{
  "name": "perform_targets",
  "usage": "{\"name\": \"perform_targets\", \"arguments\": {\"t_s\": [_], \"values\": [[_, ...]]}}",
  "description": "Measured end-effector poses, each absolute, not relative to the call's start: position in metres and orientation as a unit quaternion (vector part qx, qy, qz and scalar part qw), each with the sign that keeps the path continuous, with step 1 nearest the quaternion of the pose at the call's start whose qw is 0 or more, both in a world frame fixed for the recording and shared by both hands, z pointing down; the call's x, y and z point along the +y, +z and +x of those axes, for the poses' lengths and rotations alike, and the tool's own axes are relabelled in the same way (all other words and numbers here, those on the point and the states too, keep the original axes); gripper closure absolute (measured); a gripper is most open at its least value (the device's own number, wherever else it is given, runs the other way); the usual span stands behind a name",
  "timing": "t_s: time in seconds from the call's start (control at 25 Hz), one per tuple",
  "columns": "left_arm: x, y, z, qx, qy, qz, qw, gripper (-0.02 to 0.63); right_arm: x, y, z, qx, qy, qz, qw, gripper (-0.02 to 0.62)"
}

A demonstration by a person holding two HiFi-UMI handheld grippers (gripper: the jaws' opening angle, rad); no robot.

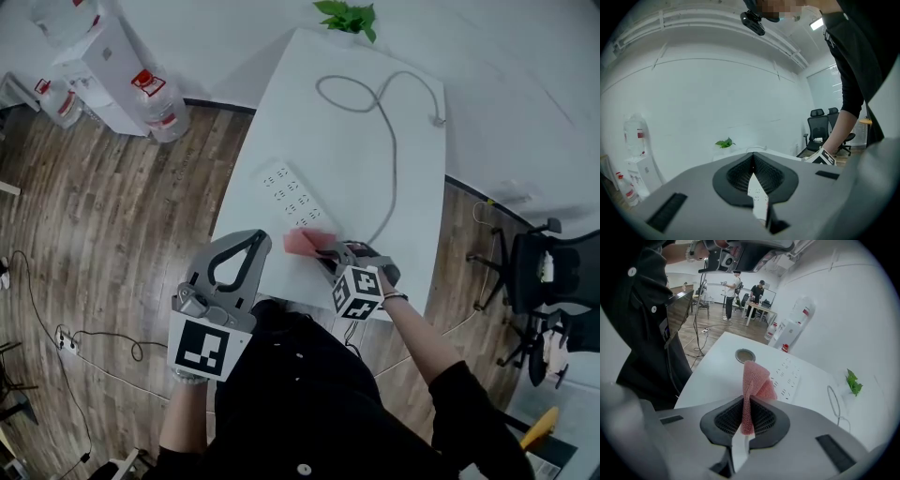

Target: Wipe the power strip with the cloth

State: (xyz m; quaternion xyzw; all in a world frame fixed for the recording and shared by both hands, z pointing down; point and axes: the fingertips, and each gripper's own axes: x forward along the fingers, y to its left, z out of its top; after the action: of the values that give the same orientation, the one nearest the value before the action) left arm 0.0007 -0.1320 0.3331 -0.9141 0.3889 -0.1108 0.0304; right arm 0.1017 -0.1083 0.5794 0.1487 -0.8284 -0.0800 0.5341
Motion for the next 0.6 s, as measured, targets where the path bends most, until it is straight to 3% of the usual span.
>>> {"name": "perform_targets", "arguments": {"t_s": [0.28,0.6], "values": [[-0.13,0.335,0.006,0.382,-0.108,-0.917,0.026,0.592,-0.105,0.576,0.103,-0.833,-0.049,0.184,0.519,0.546],[-0.135,0.325,0.019,0.368,-0.097,-0.924,0.044,0.592,-0.124,0.538,0.108,-0.85,0.017,0.286,0.443,0.546]]}}
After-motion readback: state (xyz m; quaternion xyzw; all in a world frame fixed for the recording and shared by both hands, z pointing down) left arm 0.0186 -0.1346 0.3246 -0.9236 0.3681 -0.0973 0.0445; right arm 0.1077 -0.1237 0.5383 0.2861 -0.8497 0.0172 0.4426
